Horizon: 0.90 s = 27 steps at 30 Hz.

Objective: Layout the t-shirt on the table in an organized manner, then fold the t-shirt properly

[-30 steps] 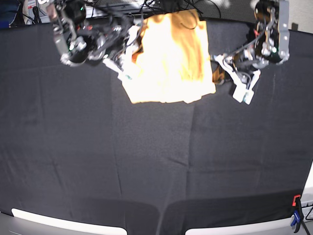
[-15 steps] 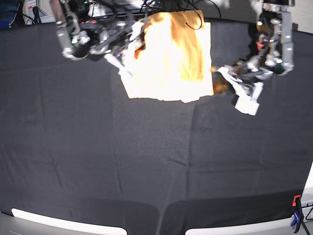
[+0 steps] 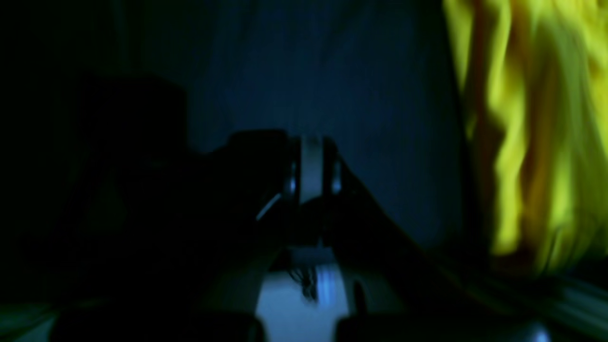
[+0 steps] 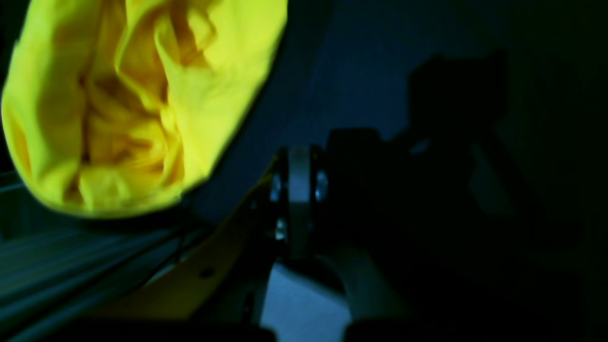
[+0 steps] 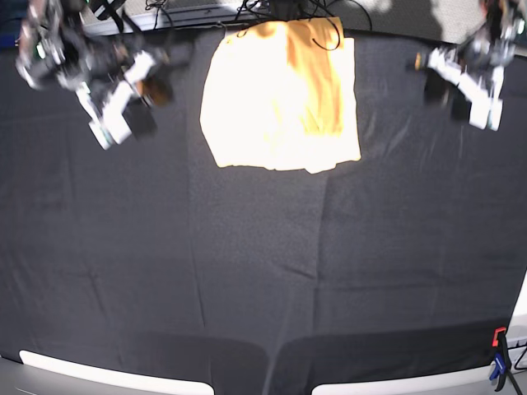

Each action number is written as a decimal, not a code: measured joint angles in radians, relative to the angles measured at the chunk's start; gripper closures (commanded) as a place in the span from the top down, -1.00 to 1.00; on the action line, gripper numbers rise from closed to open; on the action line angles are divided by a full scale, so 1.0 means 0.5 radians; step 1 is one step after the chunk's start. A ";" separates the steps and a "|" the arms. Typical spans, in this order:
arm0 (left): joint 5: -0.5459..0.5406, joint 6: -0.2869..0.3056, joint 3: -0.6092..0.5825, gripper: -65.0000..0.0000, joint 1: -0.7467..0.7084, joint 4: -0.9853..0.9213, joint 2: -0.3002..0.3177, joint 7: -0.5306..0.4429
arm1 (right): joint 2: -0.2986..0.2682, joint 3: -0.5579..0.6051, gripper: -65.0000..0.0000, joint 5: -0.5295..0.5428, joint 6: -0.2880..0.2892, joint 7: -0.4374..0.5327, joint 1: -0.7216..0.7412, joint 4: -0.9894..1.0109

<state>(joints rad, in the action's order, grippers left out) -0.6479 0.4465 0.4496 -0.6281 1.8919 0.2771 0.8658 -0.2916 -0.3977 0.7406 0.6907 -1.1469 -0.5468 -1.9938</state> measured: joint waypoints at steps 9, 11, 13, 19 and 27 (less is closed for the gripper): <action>0.003 0.069 0.107 -1.00 -0.584 0.060 0.000 0.062 | 0.274 -0.313 -1.00 -0.125 0.004 0.002 -0.677 -0.150; -0.005 0.121 0.108 -1.00 -0.661 0.034 0.000 0.054 | 0.320 -0.321 -1.00 -0.297 0.004 0.001 -0.763 -0.139; -0.002 0.130 0.094 -1.00 -0.689 -0.072 0.002 0.018 | 0.358 -0.321 -1.00 -0.382 0.003 0.009 -0.790 -0.066; 0.069 0.150 -0.095 -1.00 -0.523 -0.780 0.005 -0.101 | 0.316 -0.281 -1.00 -0.525 0.004 0.115 -0.687 0.480; 0.198 0.149 -0.402 -1.00 0.069 -1.998 -0.049 -0.419 | -0.046 0.018 -1.00 -0.560 -0.084 0.421 -0.216 1.630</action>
<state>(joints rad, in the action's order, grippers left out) -0.5488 0.5209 0.2485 -0.5934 0.8928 0.2527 0.6563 -0.3145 -0.3885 0.4606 0.6487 -0.9363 -0.6548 -1.1790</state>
